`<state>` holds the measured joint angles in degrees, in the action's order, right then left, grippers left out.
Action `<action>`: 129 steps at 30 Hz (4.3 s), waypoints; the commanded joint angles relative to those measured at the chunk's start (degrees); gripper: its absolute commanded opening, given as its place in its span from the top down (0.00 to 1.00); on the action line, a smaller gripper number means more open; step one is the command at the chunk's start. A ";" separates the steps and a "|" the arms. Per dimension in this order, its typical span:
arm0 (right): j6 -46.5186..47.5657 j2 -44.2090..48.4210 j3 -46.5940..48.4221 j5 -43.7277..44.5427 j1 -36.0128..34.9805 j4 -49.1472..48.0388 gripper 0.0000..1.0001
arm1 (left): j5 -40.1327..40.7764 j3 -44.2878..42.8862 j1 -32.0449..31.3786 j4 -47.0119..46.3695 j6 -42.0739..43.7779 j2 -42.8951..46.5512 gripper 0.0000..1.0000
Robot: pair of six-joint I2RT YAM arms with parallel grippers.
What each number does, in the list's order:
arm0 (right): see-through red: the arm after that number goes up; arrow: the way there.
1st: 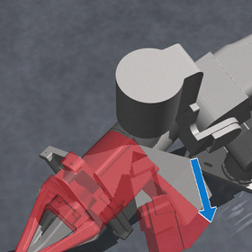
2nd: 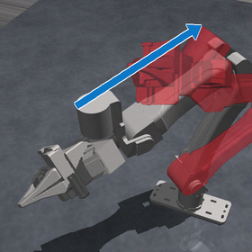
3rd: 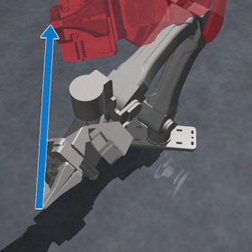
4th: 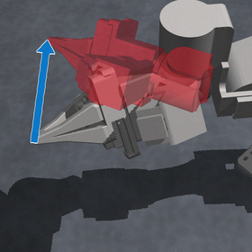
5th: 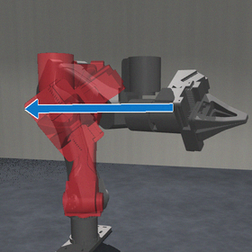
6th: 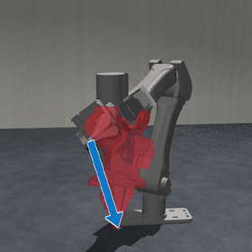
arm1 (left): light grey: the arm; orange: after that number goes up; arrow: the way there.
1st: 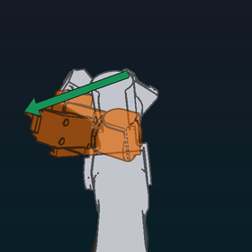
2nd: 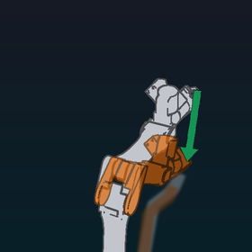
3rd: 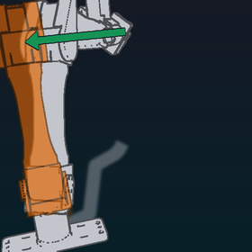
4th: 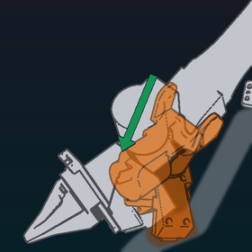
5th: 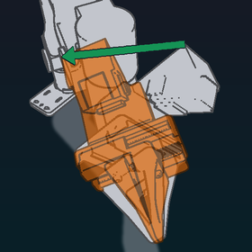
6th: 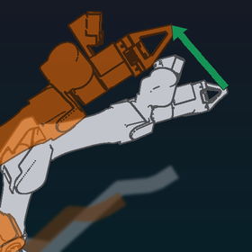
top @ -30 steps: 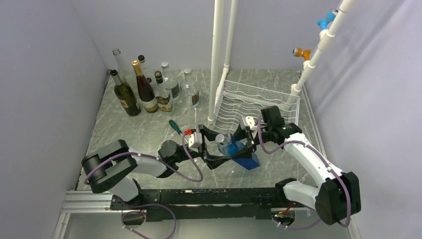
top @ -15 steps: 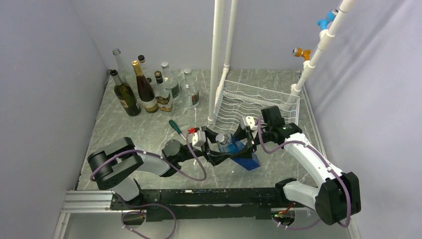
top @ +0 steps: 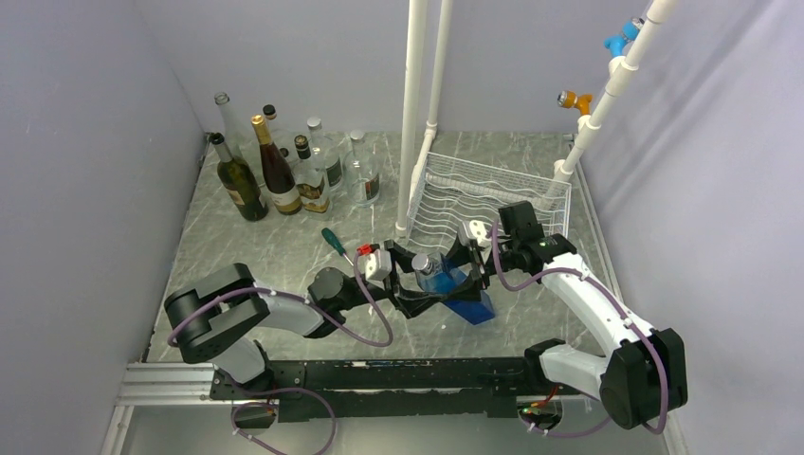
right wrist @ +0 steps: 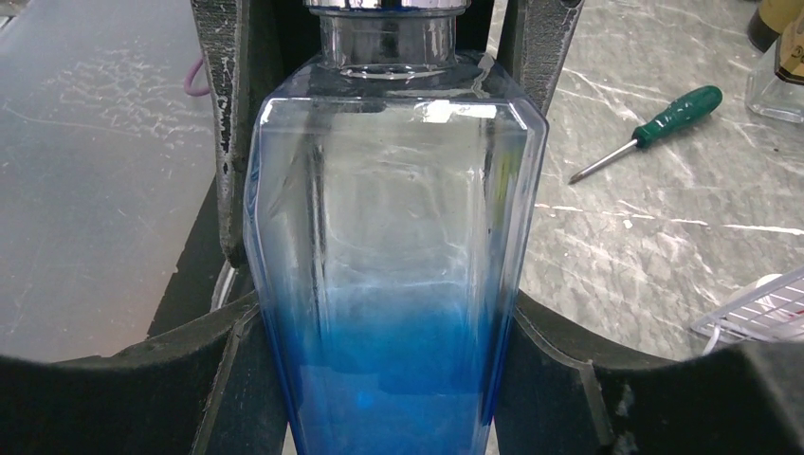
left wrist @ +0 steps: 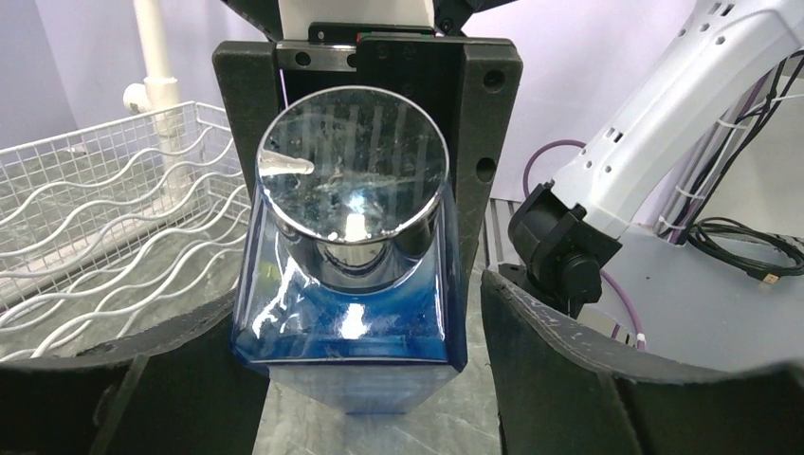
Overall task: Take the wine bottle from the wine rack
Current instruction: Pick up the wine bottle from the wine rack, then place the wine bottle at the center of the board.
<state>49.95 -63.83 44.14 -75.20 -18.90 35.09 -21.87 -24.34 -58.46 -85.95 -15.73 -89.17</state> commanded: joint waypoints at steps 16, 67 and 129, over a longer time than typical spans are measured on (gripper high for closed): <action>0.08 1.82 3.08 -5.59 0.17 -3.45 1.00 | -0.04 0.43 -2.00 -9.41 1.54 5.05 0.24; 2.08 2.13 3.91 -11.10 1.89 -0.52 1.00 | 4.99 -1.18 -3.83 -9.41 -1.73 5.82 0.11; 10.73 4.86 6.76 -9.42 5.94 10.22 0.00 | 13.07 -5.89 -0.99 29.12 11.41 34.03 1.00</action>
<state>58.37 -60.25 48.62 -81.56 -13.63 44.64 -11.68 -26.28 -60.77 -50.28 -6.55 -60.40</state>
